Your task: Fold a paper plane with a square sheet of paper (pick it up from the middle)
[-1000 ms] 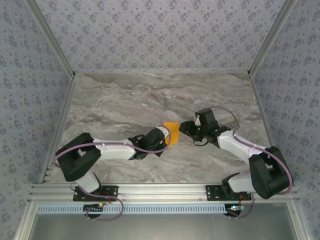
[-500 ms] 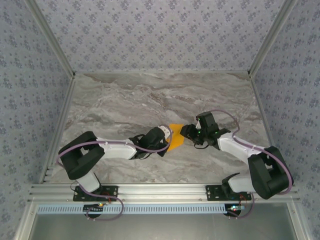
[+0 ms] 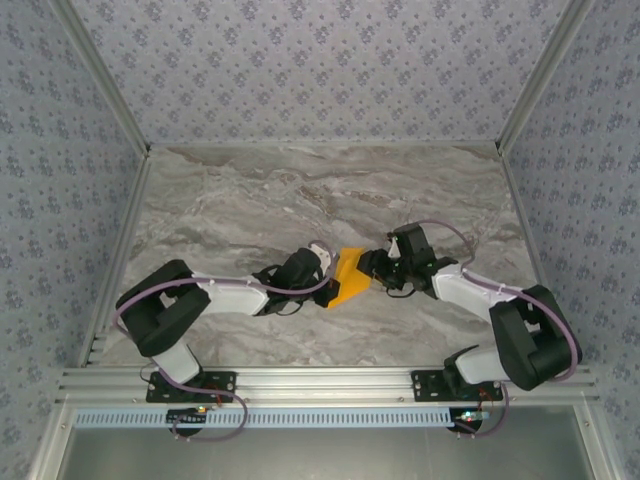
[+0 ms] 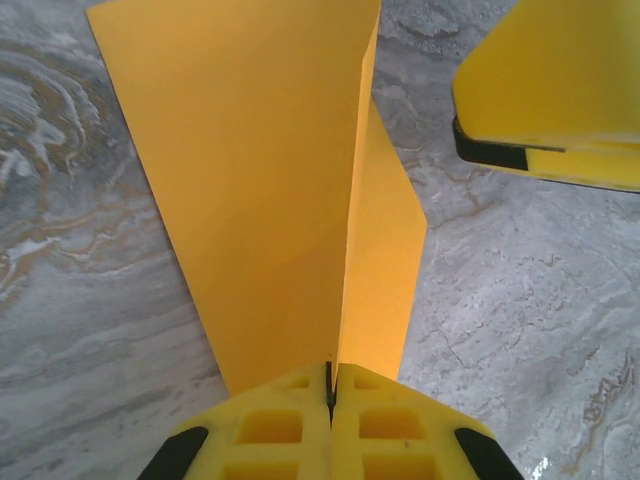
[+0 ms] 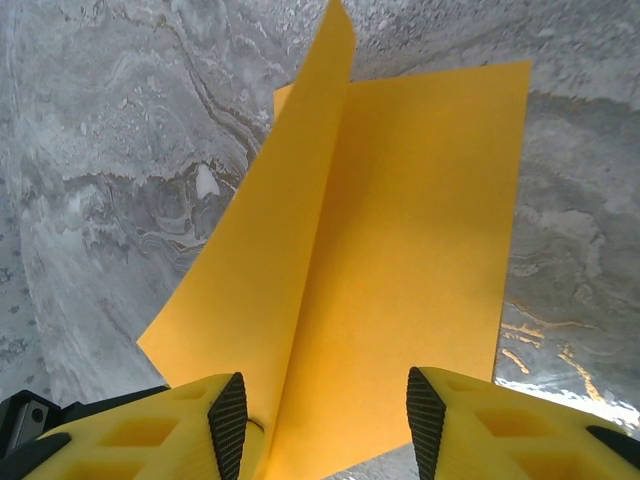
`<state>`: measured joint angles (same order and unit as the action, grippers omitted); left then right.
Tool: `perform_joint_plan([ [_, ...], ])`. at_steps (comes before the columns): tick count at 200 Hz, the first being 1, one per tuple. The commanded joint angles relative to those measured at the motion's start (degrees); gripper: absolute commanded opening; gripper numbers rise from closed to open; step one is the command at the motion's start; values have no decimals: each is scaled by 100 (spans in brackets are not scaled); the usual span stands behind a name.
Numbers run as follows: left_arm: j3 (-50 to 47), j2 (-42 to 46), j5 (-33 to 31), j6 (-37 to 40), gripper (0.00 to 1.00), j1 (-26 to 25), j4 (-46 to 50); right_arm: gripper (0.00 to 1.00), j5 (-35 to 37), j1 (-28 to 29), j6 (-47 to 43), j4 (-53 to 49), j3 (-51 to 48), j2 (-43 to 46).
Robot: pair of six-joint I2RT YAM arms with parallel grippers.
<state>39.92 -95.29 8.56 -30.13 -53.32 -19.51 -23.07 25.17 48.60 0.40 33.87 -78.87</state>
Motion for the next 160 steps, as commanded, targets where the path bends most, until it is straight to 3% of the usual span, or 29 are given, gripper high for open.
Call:
perform_joint_plan([
  [1, 188, -185, 340, -344, 2, 76, 23, 50, -250, 50, -135, 148, 47, -195],
  [83, 306, -596, 940, -1163, 1, 312, -278, 50, -369, 63, -249, 258, 242, -689],
  [160, 71, -597, 956, -1497, 1, 389, -723, 49, -424, 104, -494, 249, 549, -953],
])
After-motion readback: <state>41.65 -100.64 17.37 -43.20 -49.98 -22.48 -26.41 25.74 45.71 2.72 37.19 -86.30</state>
